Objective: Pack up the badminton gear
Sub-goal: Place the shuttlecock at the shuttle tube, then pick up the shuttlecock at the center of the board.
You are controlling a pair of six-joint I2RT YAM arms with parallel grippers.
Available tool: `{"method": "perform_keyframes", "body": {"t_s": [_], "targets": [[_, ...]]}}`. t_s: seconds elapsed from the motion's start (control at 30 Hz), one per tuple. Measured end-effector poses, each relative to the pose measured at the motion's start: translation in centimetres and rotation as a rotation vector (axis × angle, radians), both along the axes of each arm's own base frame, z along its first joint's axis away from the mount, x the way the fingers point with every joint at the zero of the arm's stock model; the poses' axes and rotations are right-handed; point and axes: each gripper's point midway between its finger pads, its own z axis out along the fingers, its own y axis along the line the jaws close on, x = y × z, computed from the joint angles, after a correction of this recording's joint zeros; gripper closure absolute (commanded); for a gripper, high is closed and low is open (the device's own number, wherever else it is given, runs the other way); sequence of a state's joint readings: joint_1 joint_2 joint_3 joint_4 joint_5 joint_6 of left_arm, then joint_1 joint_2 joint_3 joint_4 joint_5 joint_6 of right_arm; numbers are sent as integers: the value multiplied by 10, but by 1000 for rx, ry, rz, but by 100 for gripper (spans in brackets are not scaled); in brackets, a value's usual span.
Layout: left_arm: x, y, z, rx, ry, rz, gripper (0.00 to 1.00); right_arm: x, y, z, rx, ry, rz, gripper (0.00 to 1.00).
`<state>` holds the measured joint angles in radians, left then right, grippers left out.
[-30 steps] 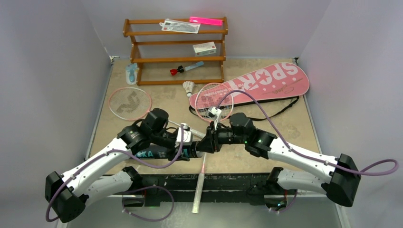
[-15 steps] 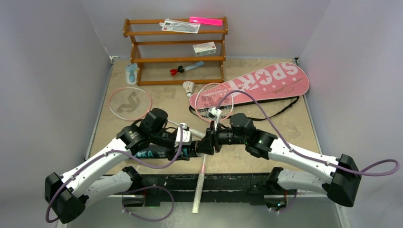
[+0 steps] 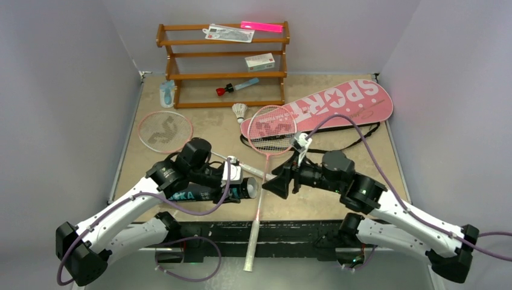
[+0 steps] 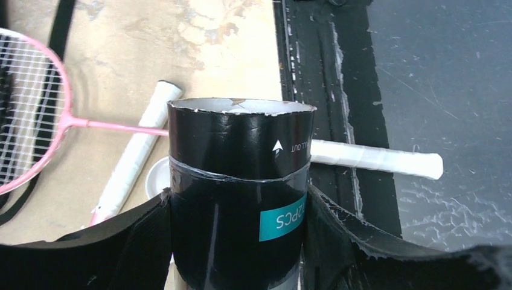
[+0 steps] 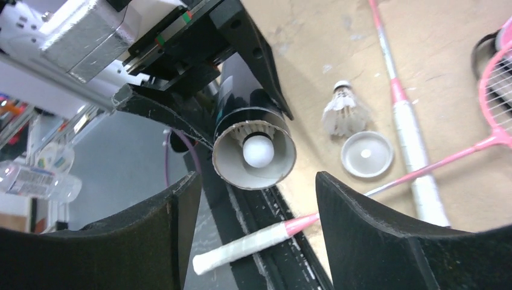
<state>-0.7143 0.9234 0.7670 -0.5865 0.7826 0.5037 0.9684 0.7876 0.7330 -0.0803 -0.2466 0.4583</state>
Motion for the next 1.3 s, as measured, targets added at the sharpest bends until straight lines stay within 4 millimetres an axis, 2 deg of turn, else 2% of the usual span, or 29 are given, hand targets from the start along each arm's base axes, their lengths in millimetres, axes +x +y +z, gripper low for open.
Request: {"method": "perform_keyframes", "body": {"t_s": [0.1, 0.17, 0.23, 0.33, 0.47, 0.53, 0.63, 0.9, 1.07, 1.17, 1.3], "targets": [[8, 4, 7, -10, -34, 57, 63, 4, -14, 9, 15, -38, -59, 27], [19, 9, 16, -29, -74, 117, 63, 8, -18, 8, 11, -46, -92, 27], [33, 16, 28, -56, -122, 200, 63, 13, -19, 1, -9, -43, -118, 26], [51, 28, 43, -81, -184, 317, 63, 22, -12, -26, -82, -6, -139, 26], [67, 44, 55, -88, -252, 447, 59, 34, 4, -72, -195, 56, -136, 26], [72, 53, 63, -95, -283, 511, 60, 39, 11, -90, -243, 71, -129, 26], [79, 66, 71, -106, -306, 612, 64, 48, 22, -107, -309, 77, -114, 27], [97, 91, 93, -136, -301, 848, 63, 76, 69, -108, -334, 57, -52, 31], [105, 110, 102, -141, -347, 964, 63, 104, 97, -115, -349, 68, -13, 32], [108, 123, 112, -163, -391, 1033, 63, 123, 112, -121, -366, 73, 9, 32], [111, 139, 129, -194, -461, 1106, 64, 138, 129, -128, -409, 77, 45, 33]]}}
